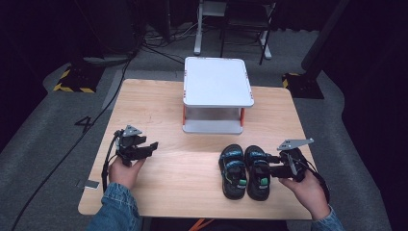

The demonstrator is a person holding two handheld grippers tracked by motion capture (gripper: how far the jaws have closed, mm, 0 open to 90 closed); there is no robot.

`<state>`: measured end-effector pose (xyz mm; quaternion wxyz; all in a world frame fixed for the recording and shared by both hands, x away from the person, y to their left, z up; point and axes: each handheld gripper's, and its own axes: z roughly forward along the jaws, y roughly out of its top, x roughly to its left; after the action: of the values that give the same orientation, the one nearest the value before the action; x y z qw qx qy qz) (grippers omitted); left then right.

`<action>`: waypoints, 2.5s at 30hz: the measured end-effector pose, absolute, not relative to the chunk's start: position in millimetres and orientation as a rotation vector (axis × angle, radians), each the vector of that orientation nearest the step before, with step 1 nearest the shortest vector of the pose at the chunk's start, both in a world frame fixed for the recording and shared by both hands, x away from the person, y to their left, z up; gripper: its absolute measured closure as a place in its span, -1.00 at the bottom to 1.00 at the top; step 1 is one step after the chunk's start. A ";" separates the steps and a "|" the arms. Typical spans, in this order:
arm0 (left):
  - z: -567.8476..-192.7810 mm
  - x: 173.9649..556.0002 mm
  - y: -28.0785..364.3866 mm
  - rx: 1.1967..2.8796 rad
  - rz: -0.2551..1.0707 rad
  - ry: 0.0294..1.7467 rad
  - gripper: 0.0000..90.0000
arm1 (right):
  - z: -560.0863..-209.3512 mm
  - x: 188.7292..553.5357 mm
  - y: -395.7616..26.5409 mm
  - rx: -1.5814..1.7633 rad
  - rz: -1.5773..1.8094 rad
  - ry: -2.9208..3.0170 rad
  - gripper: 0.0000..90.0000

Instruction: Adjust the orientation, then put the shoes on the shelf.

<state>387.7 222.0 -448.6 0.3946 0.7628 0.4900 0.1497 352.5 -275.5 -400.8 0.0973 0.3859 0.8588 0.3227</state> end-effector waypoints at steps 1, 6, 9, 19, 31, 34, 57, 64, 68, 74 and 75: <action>-448.6 388.0 221.1 1.939 0.378 1.240 -0.06 | -399.2 351.1 -275.1 1.128 0.982 2.537 0.09; -449.3 389.0 217.2 1.956 0.375 1.230 -0.05 | -395.1 344.2 -269.9 1.211 1.060 2.550 0.22; -449.8 389.7 218.9 1.955 0.374 1.233 -0.05 | -394.7 343.8 -266.9 1.290 1.084 2.561 0.28; -450.1 384.5 222.3 1.956 0.385 1.251 -0.06 | -410.4 349.8 -252.0 1.317 1.034 2.630 0.23; -450.5 380.5 225.9 1.951 0.389 1.262 -0.06 | -413.1 348.4 -240.4 1.332 0.952 2.736 0.21; -450.5 380.5 225.8 1.955 0.387 1.260 -0.06 | -410.7 348.6 -243.9 1.376 0.947 2.686 0.19; -451.8 381.8 224.6 1.964 0.394 1.258 -0.06 | -436.5 347.6 -215.6 1.449 0.827 2.635 -0.14; -452.2 381.9 224.2 1.963 0.387 1.259 -0.06 | -435.1 344.2 -215.2 1.435 0.722 2.655 0.28; -452.1 381.8 223.8 1.962 0.388 1.259 -0.06 | -435.7 345.1 -216.8 1.415 0.699 2.643 0.61; -451.5 381.8 225.2 1.963 0.387 1.263 -0.07 | -435.1 343.1 -223.7 1.427 0.777 2.568 0.82; -451.6 381.8 225.3 1.962 0.385 1.264 -0.06 | -434.3 343.2 -224.8 1.431 0.799 2.564 0.83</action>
<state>381.8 225.3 -451.6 0.3784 0.7678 0.4946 0.1505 343.2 -224.8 -434.3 0.0494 0.4696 0.8415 0.2623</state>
